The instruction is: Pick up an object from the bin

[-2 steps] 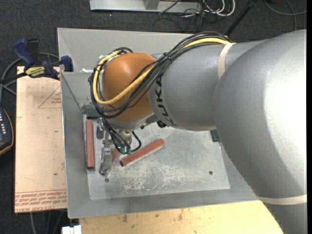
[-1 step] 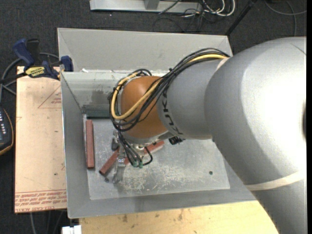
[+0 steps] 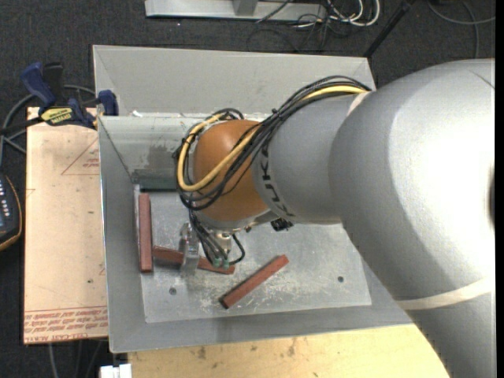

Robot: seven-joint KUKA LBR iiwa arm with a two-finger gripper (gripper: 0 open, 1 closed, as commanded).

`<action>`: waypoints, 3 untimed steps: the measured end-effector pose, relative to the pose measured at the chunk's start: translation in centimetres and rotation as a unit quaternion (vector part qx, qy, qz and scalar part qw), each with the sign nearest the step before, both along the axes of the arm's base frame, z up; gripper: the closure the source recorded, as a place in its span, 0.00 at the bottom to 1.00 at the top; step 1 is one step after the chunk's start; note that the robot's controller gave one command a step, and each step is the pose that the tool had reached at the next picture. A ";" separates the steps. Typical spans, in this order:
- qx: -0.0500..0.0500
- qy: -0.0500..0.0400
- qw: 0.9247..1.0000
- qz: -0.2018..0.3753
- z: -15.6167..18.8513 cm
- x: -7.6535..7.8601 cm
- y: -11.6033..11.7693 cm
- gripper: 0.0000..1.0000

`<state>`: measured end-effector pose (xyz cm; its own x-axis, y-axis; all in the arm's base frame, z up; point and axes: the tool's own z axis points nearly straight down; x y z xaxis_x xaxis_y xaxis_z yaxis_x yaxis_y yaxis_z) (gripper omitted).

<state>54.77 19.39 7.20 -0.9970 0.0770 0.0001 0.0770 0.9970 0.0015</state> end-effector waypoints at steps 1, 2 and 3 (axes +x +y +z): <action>0.001 -0.006 0.998 0.055 16.0 2.9 1.4 1.00; 0.000 -0.001 0.999 0.054 15.5 2.7 1.3 0.00; -0.001 0.004 0.991 0.137 2.0 1.0 -1.0 0.00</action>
Offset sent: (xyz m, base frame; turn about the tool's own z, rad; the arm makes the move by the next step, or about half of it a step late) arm 0.0267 0.0129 0.1546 -0.1101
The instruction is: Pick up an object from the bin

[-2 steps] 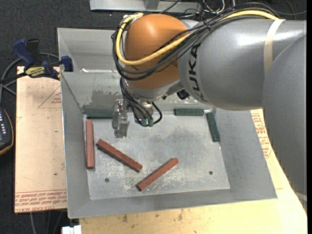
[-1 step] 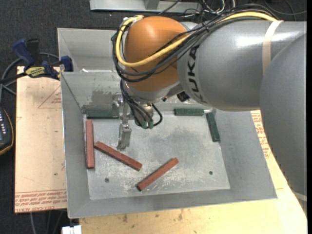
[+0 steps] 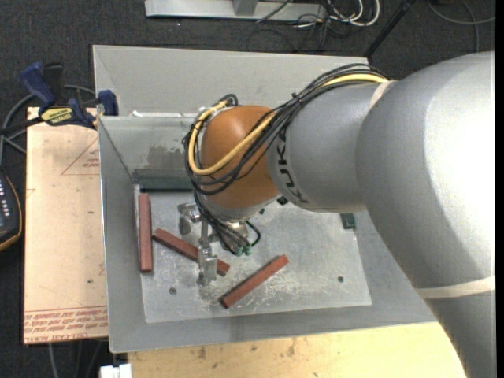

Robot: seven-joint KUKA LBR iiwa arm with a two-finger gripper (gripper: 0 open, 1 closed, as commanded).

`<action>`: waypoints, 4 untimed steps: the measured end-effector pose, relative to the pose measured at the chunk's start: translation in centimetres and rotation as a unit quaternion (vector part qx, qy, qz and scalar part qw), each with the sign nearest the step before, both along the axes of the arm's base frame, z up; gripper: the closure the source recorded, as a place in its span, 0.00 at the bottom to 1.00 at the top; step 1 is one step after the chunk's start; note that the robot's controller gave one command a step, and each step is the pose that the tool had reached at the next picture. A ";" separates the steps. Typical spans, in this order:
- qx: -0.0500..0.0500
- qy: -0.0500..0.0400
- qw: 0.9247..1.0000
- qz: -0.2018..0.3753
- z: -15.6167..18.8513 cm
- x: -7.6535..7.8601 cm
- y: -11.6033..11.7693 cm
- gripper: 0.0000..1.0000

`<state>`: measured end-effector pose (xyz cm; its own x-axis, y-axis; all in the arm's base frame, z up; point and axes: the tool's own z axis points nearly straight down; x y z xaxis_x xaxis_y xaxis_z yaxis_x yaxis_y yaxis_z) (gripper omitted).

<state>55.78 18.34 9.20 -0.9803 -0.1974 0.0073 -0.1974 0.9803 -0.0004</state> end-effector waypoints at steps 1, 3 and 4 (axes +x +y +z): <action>0.001 -0.005 1.000 0.020 -2.3 3.6 -2.9 0.00; 0.002 -0.010 0.998 0.064 14.0 3.5 -4.0 1.00; 0.002 -0.005 0.998 0.065 13.5 3.3 -4.1 0.00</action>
Offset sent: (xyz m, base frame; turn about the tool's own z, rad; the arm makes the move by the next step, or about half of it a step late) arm 0.0348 -0.0273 -0.0220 -0.0445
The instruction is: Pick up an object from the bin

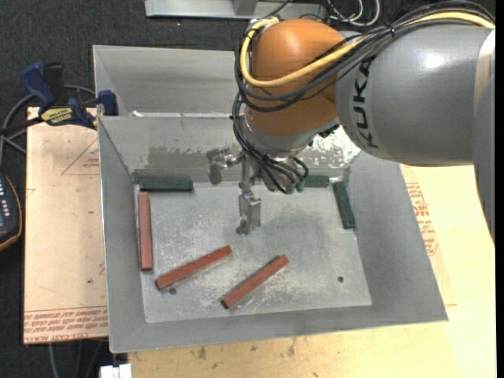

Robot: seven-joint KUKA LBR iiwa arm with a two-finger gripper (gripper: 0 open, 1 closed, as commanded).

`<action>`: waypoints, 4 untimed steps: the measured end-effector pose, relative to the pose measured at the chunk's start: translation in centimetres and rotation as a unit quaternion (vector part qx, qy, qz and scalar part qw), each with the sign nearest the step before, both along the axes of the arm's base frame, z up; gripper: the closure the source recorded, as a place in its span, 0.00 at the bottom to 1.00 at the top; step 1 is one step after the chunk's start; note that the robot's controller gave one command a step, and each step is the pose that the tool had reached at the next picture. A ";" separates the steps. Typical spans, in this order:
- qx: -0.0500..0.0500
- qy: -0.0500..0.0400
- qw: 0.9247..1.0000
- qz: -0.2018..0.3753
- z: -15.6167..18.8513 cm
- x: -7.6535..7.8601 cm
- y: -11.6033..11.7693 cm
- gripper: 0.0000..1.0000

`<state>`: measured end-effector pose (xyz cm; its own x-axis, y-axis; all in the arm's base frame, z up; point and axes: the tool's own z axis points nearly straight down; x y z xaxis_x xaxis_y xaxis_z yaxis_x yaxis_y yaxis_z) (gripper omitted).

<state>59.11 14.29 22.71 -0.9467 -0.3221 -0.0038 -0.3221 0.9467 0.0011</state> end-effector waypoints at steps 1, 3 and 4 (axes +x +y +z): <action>-0.001 0.006 0.998 0.063 -14.1 -4.2 0.0 0.00; 0.000 -0.001 0.990 0.138 -15.7 -1.7 1.3 0.00; 0.000 0.000 0.991 0.137 -15.6 -1.7 1.2 1.00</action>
Offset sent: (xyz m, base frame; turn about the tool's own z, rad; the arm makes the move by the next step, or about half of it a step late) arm -0.0388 0.0002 -0.1355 -0.1288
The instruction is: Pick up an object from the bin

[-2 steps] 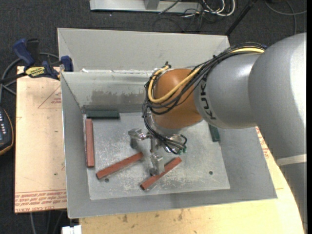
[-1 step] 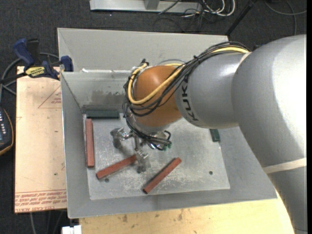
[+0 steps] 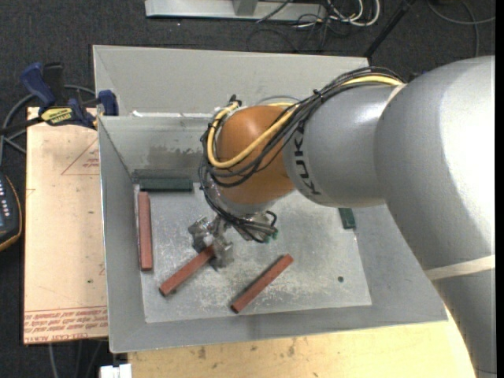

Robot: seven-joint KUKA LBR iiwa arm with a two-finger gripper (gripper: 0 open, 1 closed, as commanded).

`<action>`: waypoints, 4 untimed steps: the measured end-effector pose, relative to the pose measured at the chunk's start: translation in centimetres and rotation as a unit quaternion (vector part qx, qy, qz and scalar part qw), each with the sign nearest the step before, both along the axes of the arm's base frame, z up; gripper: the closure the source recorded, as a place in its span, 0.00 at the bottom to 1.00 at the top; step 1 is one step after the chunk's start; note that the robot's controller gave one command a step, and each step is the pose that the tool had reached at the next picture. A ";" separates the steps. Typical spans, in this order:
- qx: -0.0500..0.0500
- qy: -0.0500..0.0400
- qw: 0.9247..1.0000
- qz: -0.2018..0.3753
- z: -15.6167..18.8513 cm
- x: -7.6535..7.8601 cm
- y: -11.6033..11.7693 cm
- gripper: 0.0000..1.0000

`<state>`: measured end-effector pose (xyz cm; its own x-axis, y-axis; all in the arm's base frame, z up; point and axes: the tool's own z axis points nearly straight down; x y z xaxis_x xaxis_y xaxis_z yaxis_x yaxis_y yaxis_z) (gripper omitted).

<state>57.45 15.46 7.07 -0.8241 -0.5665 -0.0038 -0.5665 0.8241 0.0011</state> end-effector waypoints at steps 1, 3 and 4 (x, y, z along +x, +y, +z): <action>-0.001 -0.005 0.985 0.172 10.9 5.5 1.0 1.00; 0.000 0.004 0.974 0.228 12.5 -2.7 3.7 1.00; 0.000 0.000 0.974 0.225 12.8 -2.4 3.6 0.00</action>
Offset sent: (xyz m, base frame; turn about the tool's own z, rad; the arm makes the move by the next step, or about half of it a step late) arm 0.0521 0.0088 0.1060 -0.3485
